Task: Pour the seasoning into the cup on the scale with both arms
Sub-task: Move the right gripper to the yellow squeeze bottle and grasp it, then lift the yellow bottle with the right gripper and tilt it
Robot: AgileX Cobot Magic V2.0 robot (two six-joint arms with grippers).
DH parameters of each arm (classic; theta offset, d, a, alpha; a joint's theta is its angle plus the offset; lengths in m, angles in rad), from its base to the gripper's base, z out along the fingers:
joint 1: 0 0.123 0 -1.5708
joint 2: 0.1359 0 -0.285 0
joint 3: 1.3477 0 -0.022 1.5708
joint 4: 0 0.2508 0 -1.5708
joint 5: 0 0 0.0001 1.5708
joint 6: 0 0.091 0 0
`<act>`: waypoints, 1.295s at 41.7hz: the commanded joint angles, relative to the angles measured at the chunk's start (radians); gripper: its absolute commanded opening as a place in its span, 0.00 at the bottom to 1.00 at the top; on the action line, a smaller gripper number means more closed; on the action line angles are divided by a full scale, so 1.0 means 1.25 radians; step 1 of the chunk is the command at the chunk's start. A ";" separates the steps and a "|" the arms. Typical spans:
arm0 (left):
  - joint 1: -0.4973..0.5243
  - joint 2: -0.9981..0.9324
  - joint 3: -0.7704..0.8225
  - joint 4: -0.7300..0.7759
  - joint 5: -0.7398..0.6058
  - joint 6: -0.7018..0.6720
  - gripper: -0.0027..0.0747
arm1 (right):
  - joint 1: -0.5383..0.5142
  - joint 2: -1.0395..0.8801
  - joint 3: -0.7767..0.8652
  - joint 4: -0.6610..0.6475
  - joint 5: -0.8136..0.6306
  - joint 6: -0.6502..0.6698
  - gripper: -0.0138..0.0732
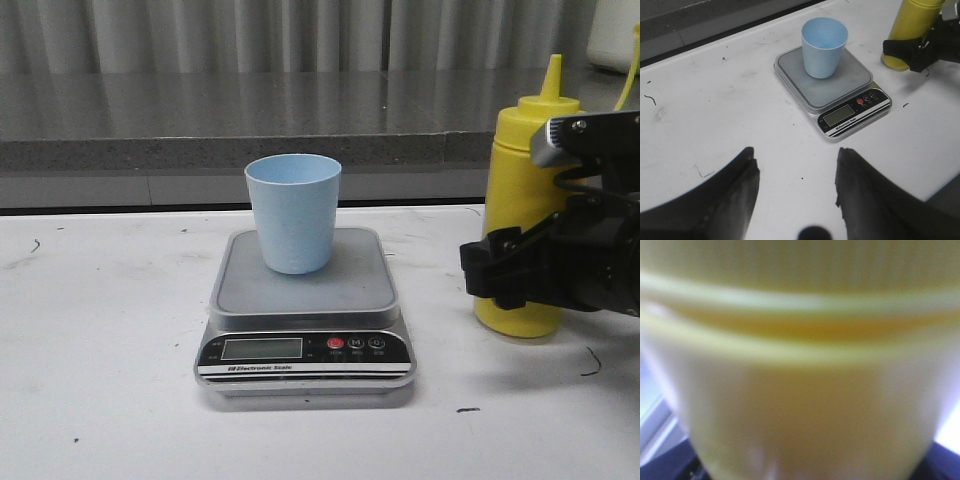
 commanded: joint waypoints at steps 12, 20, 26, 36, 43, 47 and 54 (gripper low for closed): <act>-0.005 0.002 -0.021 -0.003 -0.062 -0.001 0.49 | -0.002 -0.330 -0.047 0.001 0.242 -0.042 0.58; -0.005 0.002 -0.021 -0.003 -0.062 -0.001 0.49 | -0.002 -0.453 -0.173 -0.001 0.623 -0.126 0.58; -0.005 0.002 -0.021 -0.003 -0.062 -0.001 0.49 | -0.002 -0.474 -0.319 -0.051 0.918 -0.195 0.58; -0.005 0.002 -0.021 -0.003 -0.062 -0.001 0.49 | 0.002 -0.450 -0.546 -0.176 1.217 -0.247 0.58; -0.005 0.002 -0.021 -0.003 -0.062 -0.001 0.49 | 0.057 -0.390 -0.653 -0.291 1.352 -0.282 0.58; -0.005 0.002 -0.021 -0.003 -0.062 -0.001 0.49 | 0.100 -0.344 -0.694 -0.382 1.432 -0.282 0.58; -0.005 0.002 -0.021 -0.003 -0.062 -0.001 0.49 | 0.172 -0.262 -0.753 -0.519 1.537 -0.281 0.58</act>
